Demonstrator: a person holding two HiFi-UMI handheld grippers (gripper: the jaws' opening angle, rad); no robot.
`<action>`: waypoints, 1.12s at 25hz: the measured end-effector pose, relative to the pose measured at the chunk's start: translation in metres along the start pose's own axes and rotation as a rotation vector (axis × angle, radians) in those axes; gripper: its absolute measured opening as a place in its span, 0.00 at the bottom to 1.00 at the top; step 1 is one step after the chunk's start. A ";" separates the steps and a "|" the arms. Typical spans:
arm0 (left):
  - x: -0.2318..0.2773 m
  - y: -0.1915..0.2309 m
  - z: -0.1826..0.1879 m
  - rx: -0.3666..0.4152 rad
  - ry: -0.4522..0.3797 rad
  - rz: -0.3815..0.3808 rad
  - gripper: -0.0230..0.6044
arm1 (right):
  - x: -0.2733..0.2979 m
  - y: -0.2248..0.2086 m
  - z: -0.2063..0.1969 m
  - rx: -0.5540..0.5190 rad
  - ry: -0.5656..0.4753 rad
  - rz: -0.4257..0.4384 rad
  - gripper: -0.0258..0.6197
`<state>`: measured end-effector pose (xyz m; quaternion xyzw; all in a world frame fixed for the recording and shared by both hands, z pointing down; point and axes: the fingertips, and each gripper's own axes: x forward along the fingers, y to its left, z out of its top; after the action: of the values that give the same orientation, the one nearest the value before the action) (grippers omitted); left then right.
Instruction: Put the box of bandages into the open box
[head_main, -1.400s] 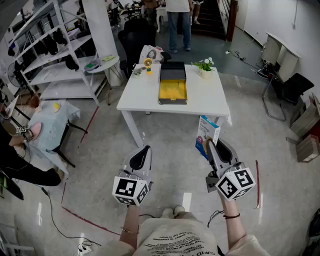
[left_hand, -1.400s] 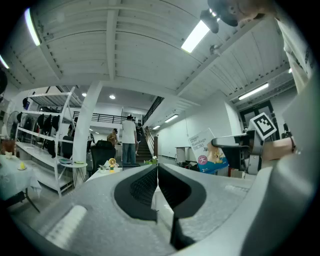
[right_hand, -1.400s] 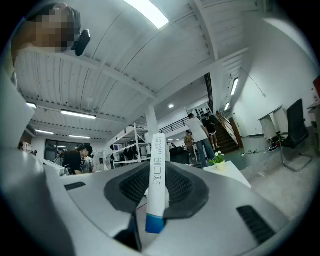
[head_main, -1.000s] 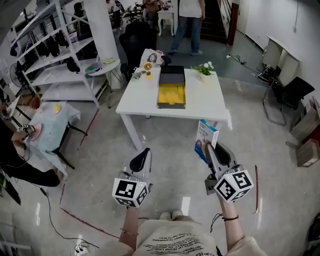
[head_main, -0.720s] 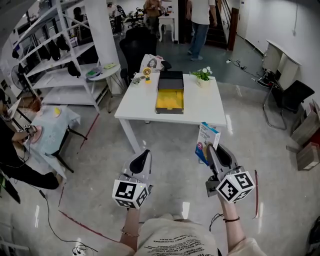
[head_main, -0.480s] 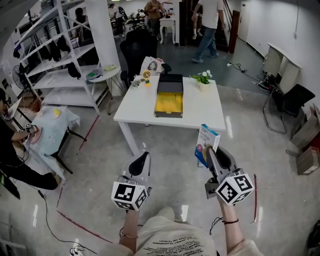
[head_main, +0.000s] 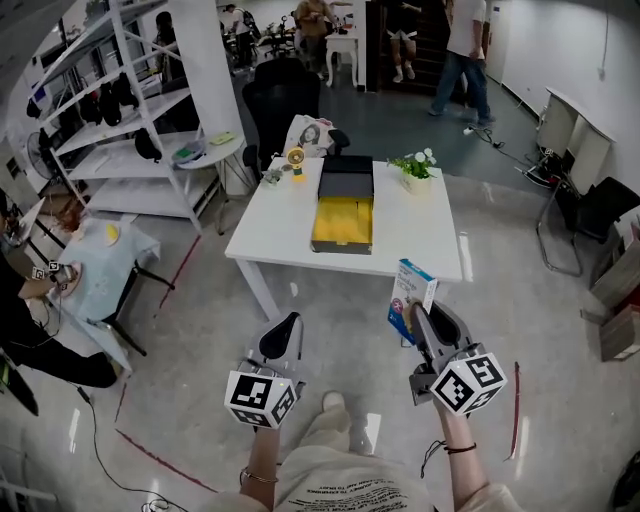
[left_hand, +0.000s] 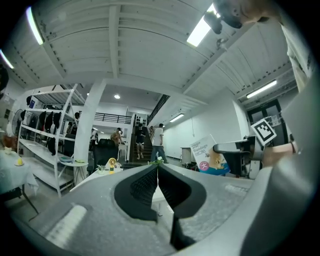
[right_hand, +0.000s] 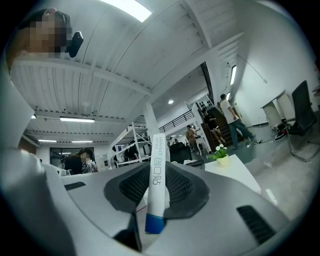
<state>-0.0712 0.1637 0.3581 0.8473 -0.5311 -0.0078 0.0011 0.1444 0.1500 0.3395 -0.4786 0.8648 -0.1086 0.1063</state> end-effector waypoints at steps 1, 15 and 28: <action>0.009 0.007 -0.002 -0.005 0.003 0.004 0.07 | 0.009 -0.004 -0.001 0.006 0.004 0.004 0.18; 0.133 0.095 -0.007 -0.035 0.036 -0.009 0.07 | 0.151 -0.067 -0.005 0.062 0.038 -0.004 0.18; 0.181 0.138 -0.021 -0.057 0.068 -0.034 0.07 | 0.207 -0.090 -0.018 0.112 0.055 -0.032 0.18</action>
<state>-0.1161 -0.0594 0.3787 0.8555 -0.5160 0.0057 0.0431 0.1040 -0.0717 0.3665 -0.4824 0.8522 -0.1717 0.1072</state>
